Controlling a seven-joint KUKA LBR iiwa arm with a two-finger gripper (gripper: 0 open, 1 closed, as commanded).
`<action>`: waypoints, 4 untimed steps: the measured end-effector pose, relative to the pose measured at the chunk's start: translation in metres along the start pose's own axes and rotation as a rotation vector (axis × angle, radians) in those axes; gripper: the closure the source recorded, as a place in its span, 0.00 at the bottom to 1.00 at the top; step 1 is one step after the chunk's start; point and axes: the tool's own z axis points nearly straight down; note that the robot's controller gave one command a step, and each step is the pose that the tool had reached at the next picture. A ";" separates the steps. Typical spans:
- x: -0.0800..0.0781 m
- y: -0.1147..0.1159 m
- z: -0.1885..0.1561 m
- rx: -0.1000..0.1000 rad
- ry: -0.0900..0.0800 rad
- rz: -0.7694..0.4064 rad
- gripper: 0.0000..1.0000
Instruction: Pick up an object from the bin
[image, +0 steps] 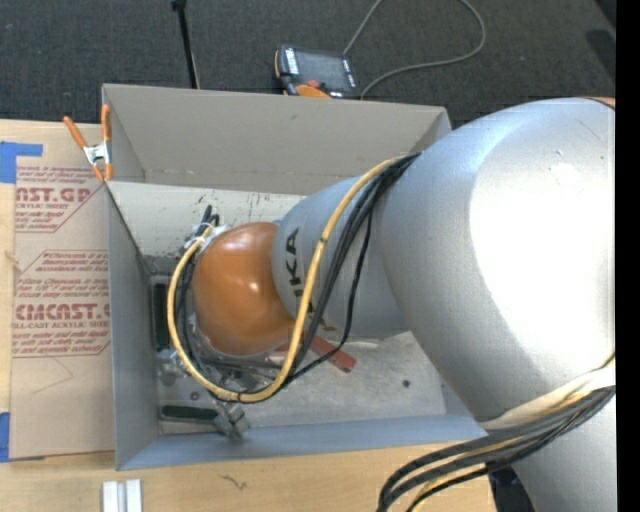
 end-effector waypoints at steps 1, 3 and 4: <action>-0.002 -0.001 -0.005 0.003 -0.009 0.002 1.00; 0.014 -0.004 -0.103 0.002 -0.008 0.460 0.00; -0.005 0.004 0.000 0.000 -0.006 0.501 0.00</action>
Offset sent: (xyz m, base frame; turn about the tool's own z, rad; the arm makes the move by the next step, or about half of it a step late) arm 0.0000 0.0000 0.0000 0.0000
